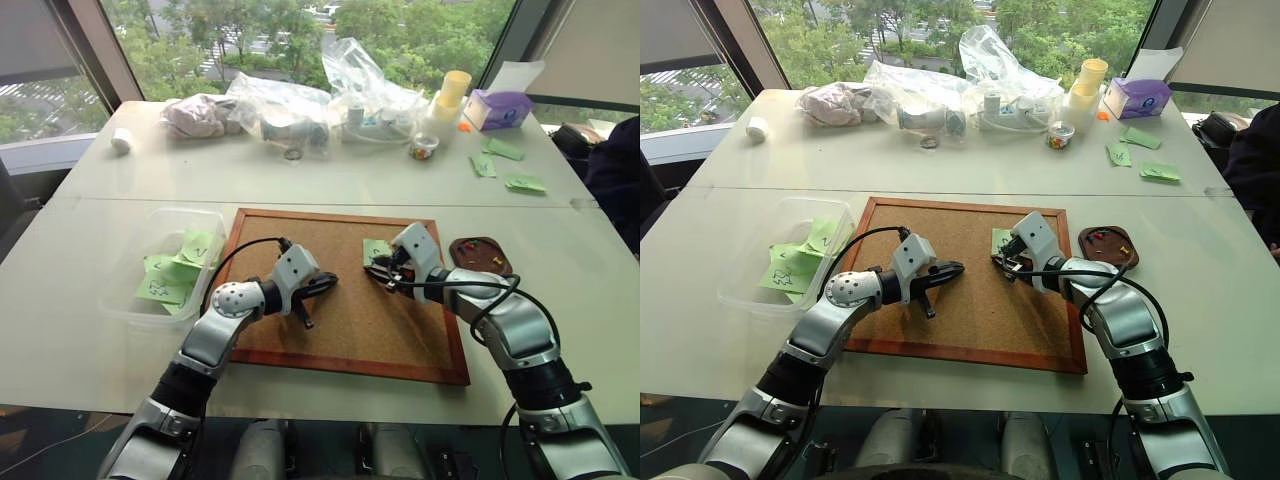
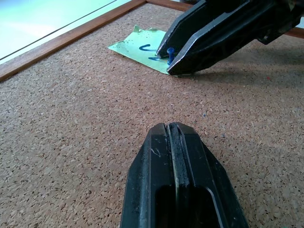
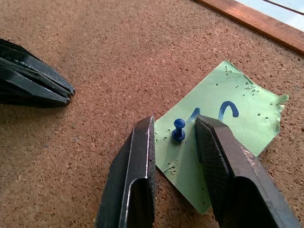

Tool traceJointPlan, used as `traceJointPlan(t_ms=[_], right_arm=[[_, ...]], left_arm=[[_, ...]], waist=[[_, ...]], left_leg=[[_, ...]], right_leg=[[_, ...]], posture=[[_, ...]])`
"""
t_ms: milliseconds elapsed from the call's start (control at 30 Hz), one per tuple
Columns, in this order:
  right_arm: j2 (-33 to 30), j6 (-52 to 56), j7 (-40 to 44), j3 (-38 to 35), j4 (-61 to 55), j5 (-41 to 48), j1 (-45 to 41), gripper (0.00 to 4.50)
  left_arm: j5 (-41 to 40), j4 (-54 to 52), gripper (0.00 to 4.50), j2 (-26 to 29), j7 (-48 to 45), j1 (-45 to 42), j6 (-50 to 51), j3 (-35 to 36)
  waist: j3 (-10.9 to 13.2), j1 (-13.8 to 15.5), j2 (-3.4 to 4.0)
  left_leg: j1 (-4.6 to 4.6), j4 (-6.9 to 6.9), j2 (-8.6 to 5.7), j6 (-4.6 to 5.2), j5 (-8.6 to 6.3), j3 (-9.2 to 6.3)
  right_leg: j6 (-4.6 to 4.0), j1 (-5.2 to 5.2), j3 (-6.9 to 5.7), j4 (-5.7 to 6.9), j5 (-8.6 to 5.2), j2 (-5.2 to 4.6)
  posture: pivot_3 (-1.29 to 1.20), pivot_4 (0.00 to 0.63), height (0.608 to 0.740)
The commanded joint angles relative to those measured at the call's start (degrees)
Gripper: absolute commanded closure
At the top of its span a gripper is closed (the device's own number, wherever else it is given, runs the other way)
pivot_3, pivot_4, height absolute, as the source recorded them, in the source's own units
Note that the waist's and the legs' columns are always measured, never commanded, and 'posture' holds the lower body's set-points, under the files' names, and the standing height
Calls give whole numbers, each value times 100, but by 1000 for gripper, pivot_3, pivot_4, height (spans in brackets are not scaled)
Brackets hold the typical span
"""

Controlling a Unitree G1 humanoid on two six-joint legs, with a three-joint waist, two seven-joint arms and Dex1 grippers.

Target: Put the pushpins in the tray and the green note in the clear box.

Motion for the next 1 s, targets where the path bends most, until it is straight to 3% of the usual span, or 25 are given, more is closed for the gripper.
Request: traceJointPlan(t_ms=[33,67,100,267,667,1000], right_arm=[[4,-185,52,25,67,-120,42,3845],[11,-201,56,26,79,-141,47,4329],[23,-209,62,20,76,-153,54,4459],[42,-201,70,-40,-44,-146,35,4459],[-433,349,338,-416,-1624,324,-205,4459],[-653,513,248,-720,-1838,386,94,4459]], left_arm=[[172,185,4500,107,25,203,223,-87],[170,178,4500,113,28,207,226,-88],[166,170,4500,120,31,212,228,-85],[131,146,4500,166,13,197,262,-28],[92,276,4500,171,-174,80,311,-8],[-148,133,4500,841,-1067,-668,534,169]], waist=[[0,-3,0],[0,-6,0],[0,-10,0],[0,-32,0],[0,-79,-1],[4,-121,-7]], left_leg=[[0,0,0,0,0,0],[0,0,0,0,0,0],[0,0,1,0,0,0],[1,0,1,-1,0,0],[-8,0,2,9,-5,-5],[-13,-3,1,-1,1,2]], right_leg=[[0,0,0,0,0,0],[0,0,0,0,0,0],[0,0,0,0,0,0],[0,0,0,0,0,0],[1,-6,-1,0,0,-1],[0,-20,0,1,0,9]], posture=[[0,150,740],[0,150,740],[0,150,740],[0,150,740],[0,150,740],[0,150,740]])
